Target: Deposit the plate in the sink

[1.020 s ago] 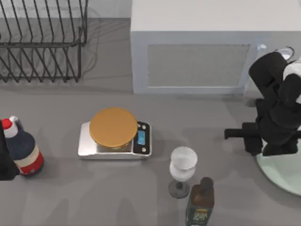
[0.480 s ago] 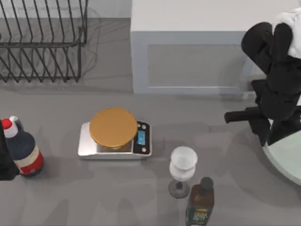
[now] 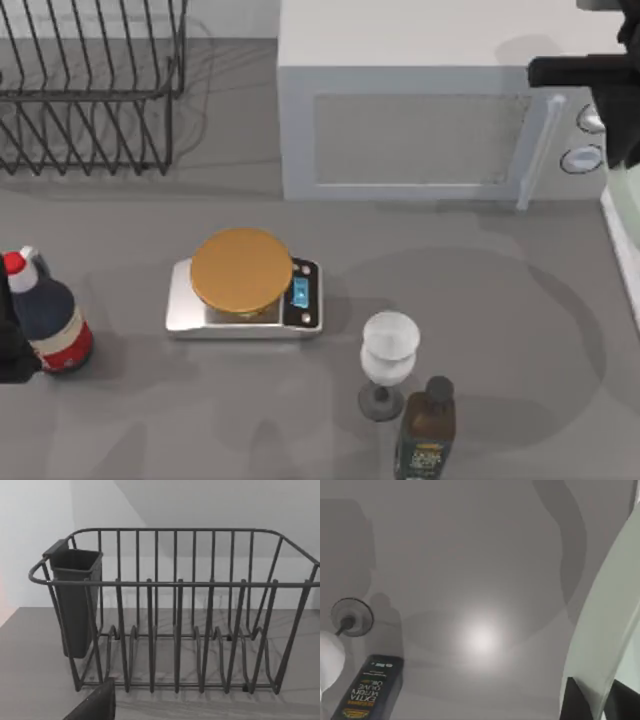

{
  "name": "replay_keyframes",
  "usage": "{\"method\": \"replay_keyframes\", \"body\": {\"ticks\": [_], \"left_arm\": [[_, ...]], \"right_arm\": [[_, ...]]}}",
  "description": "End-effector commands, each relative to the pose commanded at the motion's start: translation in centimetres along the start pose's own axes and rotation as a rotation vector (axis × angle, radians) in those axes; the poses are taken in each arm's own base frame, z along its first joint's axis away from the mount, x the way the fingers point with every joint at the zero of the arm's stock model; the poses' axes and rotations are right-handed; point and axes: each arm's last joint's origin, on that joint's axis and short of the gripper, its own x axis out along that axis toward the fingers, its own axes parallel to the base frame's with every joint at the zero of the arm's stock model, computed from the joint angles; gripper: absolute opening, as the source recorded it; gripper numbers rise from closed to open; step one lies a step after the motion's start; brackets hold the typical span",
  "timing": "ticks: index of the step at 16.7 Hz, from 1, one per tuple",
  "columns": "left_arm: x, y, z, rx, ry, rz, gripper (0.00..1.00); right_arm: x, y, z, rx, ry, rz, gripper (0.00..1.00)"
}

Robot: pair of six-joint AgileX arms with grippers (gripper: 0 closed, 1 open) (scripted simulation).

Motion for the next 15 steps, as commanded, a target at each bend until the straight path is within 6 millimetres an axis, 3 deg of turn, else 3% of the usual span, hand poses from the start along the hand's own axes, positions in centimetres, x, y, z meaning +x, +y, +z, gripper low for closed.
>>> {"method": "replay_keyframes", "body": {"ticks": [3,9,12,15], "left_arm": [[0.0,0.0,0.0,0.000,0.000,0.000,1.00],[0.0,0.0,0.0,0.000,0.000,0.000,1.00],[0.0,0.0,0.0,0.000,0.000,0.000,1.00],[0.0,0.0,0.0,0.000,0.000,0.000,1.00]], "right_arm": [[-2.5,-0.5,-1.2,0.022,-0.043,0.015,0.00],[-2.4,-0.6,-0.7,0.029,-0.047,0.011,0.00],[-1.8,-2.5,2.4,0.089,-0.077,-0.014,0.00],[-0.4,-5.8,7.1,0.149,-0.115,-0.044,0.00]]}}
